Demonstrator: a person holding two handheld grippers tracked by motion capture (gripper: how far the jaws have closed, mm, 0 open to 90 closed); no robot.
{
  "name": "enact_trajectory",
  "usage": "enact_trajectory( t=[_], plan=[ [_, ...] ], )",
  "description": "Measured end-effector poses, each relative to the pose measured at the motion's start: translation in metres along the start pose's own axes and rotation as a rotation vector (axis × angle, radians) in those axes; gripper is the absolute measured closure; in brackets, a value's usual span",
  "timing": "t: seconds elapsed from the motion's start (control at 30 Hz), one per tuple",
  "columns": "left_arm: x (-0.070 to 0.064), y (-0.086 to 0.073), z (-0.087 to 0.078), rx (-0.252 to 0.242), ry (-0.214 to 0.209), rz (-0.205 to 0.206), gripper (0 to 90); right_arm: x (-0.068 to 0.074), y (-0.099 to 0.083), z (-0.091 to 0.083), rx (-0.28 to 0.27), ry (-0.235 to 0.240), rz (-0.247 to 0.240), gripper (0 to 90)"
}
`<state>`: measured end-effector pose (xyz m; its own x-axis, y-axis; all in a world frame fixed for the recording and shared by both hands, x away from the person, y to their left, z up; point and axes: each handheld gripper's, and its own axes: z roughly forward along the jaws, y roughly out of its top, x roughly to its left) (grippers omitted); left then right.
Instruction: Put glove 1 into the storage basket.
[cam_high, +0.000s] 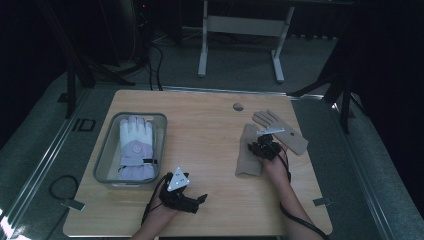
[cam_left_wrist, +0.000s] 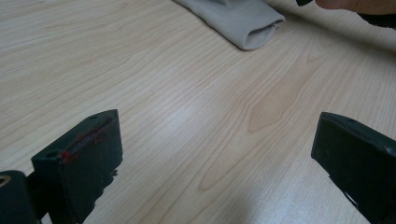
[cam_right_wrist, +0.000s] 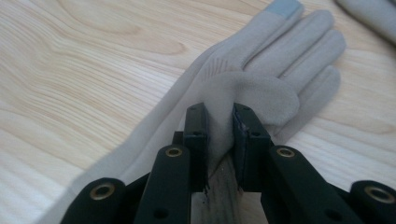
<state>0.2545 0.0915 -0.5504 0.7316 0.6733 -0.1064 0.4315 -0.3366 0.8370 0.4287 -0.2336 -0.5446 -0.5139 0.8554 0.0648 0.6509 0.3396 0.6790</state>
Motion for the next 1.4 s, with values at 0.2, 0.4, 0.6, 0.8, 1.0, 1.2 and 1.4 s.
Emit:
enact_trajectory(
  t=[0.2, 0.4, 0.6, 0.8, 1.0, 1.2, 1.4],
  plan=[
    [0.002, 0.001, -0.002, -0.019, 0.016, -0.010, 2.1, 0.023, 0.007, -0.012, -0.065, 0.049, 0.049, 78.0],
    [0.004, 0.002, -0.006, -0.041, 0.031, -0.017, 2.1, 0.082, 0.028, -0.026, -0.114, 0.083, -0.002, 78.1],
    [0.004, 0.001, -0.009, -0.046, 0.030, -0.012, 2.1, 0.114, 0.034, -0.035, -0.142, 0.031, -0.041, 78.0],
    [0.006, 0.000, -0.009, -0.042, 0.021, -0.019, 2.1, 0.119, 0.020, -0.015, -0.081, 0.073, -0.037, 77.8],
    [0.006, -0.002, -0.008, -0.038, 0.015, -0.019, 2.1, 0.122, 0.002, 0.006, -0.017, 0.091, -0.029, 70.1],
    [0.004, -0.003, -0.006, -0.029, 0.013, -0.012, 2.1, 0.123, -0.003, 0.014, -0.005, 0.096, -0.067, 58.5],
    [0.005, -0.005, -0.005, -0.025, 0.012, -0.016, 2.1, 0.119, 0.002, 0.004, -0.002, 0.120, -0.073, 48.4]
  ],
)
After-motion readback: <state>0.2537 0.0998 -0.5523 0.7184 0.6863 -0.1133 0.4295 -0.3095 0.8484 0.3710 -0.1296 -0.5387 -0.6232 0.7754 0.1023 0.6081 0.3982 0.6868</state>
